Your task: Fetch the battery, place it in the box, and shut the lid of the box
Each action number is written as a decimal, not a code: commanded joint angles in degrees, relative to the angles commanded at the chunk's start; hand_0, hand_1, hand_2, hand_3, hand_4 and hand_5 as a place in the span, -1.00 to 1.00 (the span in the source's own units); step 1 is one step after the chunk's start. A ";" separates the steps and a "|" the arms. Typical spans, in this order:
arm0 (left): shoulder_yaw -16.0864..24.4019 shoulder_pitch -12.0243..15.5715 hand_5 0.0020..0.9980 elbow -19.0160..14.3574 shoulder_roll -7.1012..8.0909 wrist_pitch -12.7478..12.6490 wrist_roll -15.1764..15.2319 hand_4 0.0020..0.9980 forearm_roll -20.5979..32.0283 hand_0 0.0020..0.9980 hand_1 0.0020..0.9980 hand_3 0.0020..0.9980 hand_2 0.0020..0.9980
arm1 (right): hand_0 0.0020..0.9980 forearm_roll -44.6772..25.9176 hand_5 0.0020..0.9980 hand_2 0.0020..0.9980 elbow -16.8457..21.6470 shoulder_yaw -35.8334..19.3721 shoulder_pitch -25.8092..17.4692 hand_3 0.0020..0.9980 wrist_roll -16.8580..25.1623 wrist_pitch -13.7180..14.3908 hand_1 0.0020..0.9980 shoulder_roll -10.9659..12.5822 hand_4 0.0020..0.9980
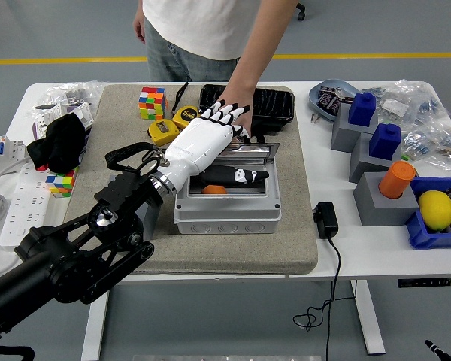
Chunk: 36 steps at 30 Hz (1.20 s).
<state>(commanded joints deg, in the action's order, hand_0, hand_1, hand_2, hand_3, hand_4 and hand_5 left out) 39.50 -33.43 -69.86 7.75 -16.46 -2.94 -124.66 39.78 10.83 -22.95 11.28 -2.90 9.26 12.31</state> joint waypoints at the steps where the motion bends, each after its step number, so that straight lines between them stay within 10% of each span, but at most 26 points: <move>1: -0.42 0.02 1.00 -0.08 0.10 0.08 -0.06 1.00 0.10 1.00 1.00 0.15 1.00 | 0.97 0.01 1.00 0.52 0.00 -0.03 0.00 0.58 0.00 0.00 0.65 0.00 1.00; 14: -6.19 0.49 1.00 -1.31 1.66 0.34 -0.11 1.00 1.05 1.00 1.00 0.12 1.00 | 0.97 0.16 1.00 0.52 -0.01 -0.50 0.06 0.58 -0.07 -0.02 0.65 -0.09 1.00; 22: 0.23 2.80 1.00 -8.27 1.94 0.43 4.60 1.00 7.54 1.00 1.00 0.22 0.94 | 0.97 0.09 1.00 0.52 -0.11 -0.76 -0.11 0.58 -0.15 0.03 0.64 -0.21 1.00; 26: 8.51 7.10 1.00 -15.48 0.31 8.01 6.34 1.00 17.22 1.00 1.00 0.22 0.94 | 0.97 0.25 1.00 0.52 -0.08 -1.14 -0.23 0.58 -0.20 0.04 0.64 -0.36 1.00; 27: 10.72 8.09 1.00 -17.22 -0.19 10.16 5.54 1.00 19.83 0.71 0.69 0.57 0.62 | 0.97 0.33 1.00 0.52 -0.06 -1.28 -0.28 0.58 -0.22 0.04 0.63 -0.41 1.00; 31: 19.78 11.99 1.00 -22.78 -1.07 19.29 -0.54 1.00 29.35 0.71 0.69 0.57 0.62 | 0.97 0.24 1.00 0.52 -0.08 -1.22 -0.41 0.58 -0.28 0.05 0.63 -0.52 1.00; 36: 31.96 15.71 1.00 -21.43 -1.75 31.56 -7.46 1.00 41.64 0.56 0.64 0.64 0.60 | 0.92 -0.12 1.00 0.52 -0.07 -0.86 -0.51 0.58 -0.30 -0.03 0.62 -0.51 1.00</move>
<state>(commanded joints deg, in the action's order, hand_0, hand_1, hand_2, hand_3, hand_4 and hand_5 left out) 71.46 -17.72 -91.29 6.00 15.10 -10.40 -83.02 39.66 10.76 -23.81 10.77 -3.20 9.22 11.80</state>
